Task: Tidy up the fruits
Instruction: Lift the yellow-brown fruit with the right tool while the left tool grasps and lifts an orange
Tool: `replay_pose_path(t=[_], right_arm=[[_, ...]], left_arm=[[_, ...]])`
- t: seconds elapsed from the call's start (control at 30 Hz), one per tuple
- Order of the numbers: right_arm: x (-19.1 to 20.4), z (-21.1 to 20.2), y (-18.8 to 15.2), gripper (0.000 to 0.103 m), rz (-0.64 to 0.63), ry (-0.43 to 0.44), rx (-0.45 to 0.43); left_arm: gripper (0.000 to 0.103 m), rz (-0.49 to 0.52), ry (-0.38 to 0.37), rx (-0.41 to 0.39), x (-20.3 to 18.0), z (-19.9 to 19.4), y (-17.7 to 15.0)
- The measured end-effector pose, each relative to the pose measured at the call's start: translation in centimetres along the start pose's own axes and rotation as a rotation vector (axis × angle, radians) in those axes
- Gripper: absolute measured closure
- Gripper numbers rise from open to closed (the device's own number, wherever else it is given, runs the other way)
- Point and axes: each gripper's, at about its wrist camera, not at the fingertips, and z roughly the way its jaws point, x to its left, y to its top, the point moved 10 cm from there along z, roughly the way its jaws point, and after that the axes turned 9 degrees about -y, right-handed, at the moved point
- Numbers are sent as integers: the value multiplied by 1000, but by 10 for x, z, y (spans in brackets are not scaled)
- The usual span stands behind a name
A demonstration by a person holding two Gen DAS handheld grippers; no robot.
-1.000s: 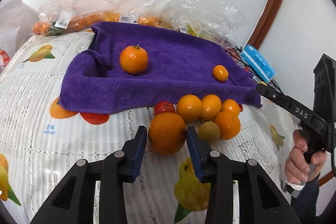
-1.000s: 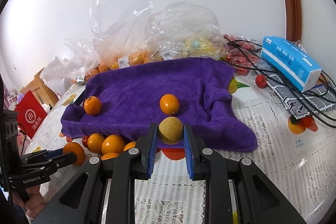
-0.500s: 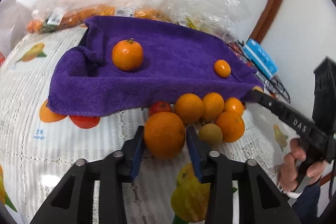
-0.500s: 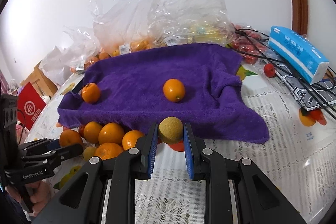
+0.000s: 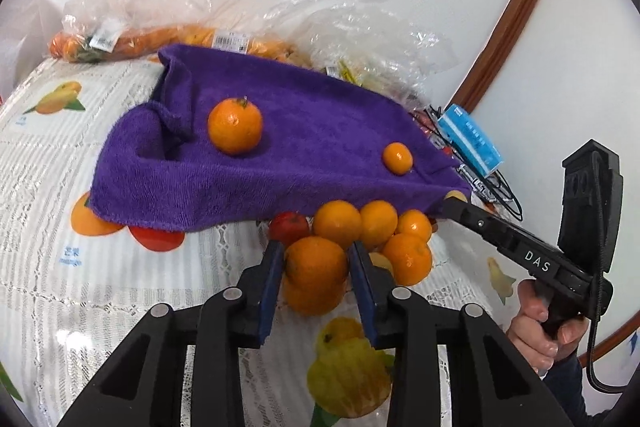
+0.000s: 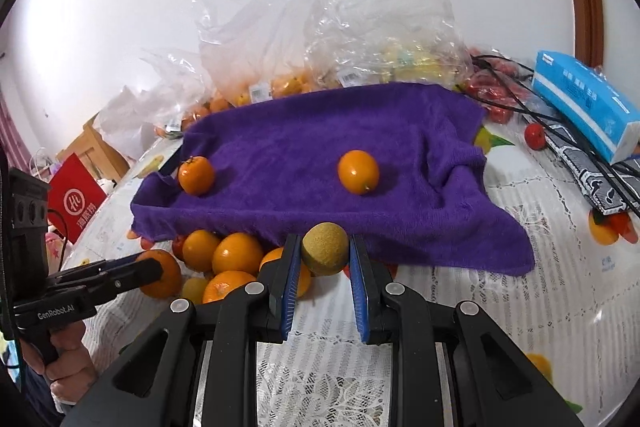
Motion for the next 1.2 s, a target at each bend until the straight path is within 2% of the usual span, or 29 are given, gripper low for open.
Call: replay_pose_path(t=[0.17, 0.33, 0.53, 0.73, 0.83, 0.93, 1.03, 1.2], right_arm=[[3, -3, 2, 79, -5, 9, -24], [6, -2, 2, 79, -14, 5, -28], [3, -6, 4, 79, -11, -4, -47], [2, -8, 5, 79, 7, 13, -53], [2, -12, 7, 79, 7, 8, -69], [-2, -20, 13, 79, 21, -14, -105], [-5, -25, 20, 79, 59, 13, -104], [-2, -34, 38, 79, 21, -26, -131]], left_arm=[[70, 1, 3, 16, 0, 2, -1], [69, 26, 72, 92, 5, 17, -12], [70, 19, 36, 44, 3, 9, -8], [70, 6, -30, -20, -3, -5, 1], [70, 1, -25, -12, -2, -6, 2], [70, -1, -27, -36, -2, -13, 8], [70, 11, -1, -52, -3, -21, 18], [70, 36, 4, -81, -13, -26, 42]])
